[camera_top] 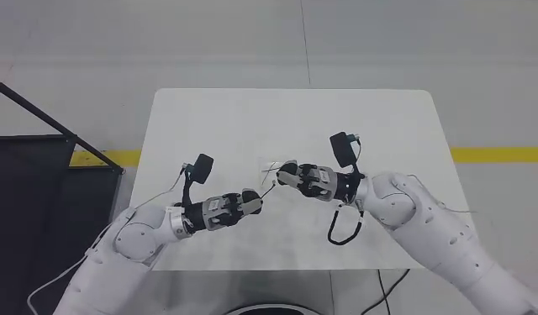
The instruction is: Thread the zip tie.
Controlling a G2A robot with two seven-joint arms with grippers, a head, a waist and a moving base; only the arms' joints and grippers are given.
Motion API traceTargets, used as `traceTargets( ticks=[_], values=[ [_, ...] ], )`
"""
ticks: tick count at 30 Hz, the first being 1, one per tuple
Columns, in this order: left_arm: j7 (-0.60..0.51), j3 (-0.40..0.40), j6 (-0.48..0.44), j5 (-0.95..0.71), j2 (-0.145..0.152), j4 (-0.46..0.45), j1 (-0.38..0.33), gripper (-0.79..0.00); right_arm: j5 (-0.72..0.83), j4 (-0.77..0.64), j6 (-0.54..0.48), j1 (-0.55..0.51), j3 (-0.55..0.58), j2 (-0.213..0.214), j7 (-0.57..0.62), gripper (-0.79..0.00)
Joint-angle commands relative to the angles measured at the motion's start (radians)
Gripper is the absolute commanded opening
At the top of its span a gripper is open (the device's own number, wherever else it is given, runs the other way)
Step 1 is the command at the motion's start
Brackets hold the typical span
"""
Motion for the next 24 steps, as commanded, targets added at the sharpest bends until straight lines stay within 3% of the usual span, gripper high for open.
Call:
traceTargets(
  ticks=[1, 4, 9, 24],
  values=[
    [0.008, 0.000, 0.000, 0.002, -0.001, 0.003, 0.001, -0.785, 0.006, -0.001, 0.002, -0.006, 0.009, -0.002, 0.012, -0.696],
    [0.018, -0.001, -0.001, 0.002, -0.001, 0.007, 0.001, -0.785, 0.019, -0.003, 0.006, -0.013, 0.020, -0.007, 0.026, -0.610],
    [0.033, -0.003, -0.001, 0.003, -0.002, 0.010, 0.004, -0.785, 0.034, 0.000, 0.004, -0.023, 0.036, -0.014, 0.050, -0.576],
    [0.037, 0.014, 0.008, -0.005, -0.007, 0.027, -0.013, -0.785, 0.029, -0.013, 0.018, -0.041, 0.065, -0.041, 0.118, -0.585]
  ],
)
